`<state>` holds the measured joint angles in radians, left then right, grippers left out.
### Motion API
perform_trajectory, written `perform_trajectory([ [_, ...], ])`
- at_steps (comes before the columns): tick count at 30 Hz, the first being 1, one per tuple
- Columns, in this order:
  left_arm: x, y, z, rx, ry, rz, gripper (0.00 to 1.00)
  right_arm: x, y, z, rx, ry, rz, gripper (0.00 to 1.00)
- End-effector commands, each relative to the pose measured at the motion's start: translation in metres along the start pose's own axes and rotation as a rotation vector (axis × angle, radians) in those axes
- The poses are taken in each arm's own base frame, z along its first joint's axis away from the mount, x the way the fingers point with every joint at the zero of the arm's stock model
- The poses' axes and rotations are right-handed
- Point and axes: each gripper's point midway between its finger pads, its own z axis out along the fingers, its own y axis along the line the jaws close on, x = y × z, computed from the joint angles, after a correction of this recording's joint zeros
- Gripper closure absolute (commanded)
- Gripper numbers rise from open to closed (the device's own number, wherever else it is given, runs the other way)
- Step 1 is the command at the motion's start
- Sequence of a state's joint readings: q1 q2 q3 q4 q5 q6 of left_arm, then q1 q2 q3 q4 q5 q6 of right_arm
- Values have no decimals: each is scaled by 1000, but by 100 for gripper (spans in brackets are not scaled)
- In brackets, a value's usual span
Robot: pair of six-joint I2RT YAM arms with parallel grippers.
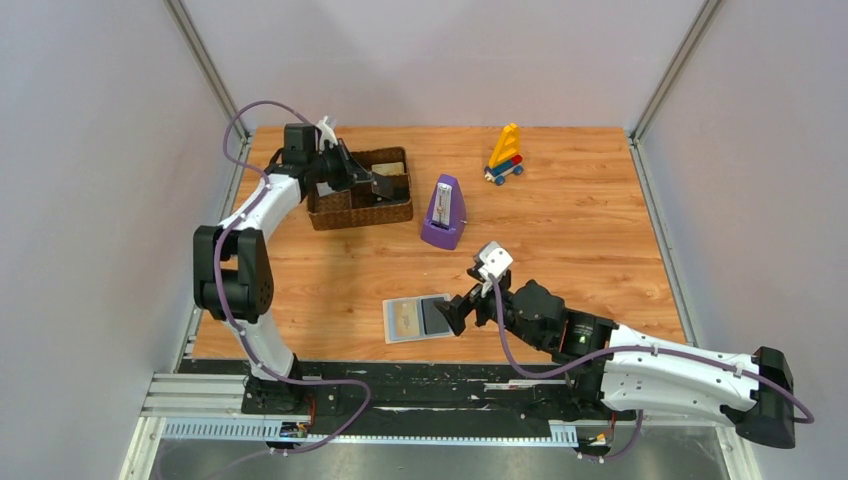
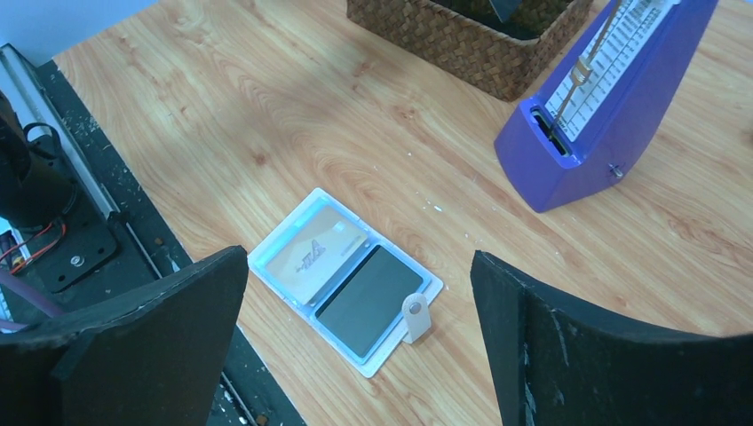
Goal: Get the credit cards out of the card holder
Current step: Place the credit card in the storage box.
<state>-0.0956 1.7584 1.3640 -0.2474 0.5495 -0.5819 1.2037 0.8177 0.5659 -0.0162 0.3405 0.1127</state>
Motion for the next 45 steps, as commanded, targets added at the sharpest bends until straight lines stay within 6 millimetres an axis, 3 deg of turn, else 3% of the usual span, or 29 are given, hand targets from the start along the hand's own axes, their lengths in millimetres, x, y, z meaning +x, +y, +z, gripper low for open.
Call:
perform_trajectory([
  [1,-32,-11,11,100,-65,16,100,-28,-8,-2,43,-51,7,0],
  [13,-28,8,42,137,-33,-30,100,-33,-12,7,66,-34,-11,0],
  [45,-8,35,68,138,7,-104,100,-37,-15,11,69,-36,-24,0],
])
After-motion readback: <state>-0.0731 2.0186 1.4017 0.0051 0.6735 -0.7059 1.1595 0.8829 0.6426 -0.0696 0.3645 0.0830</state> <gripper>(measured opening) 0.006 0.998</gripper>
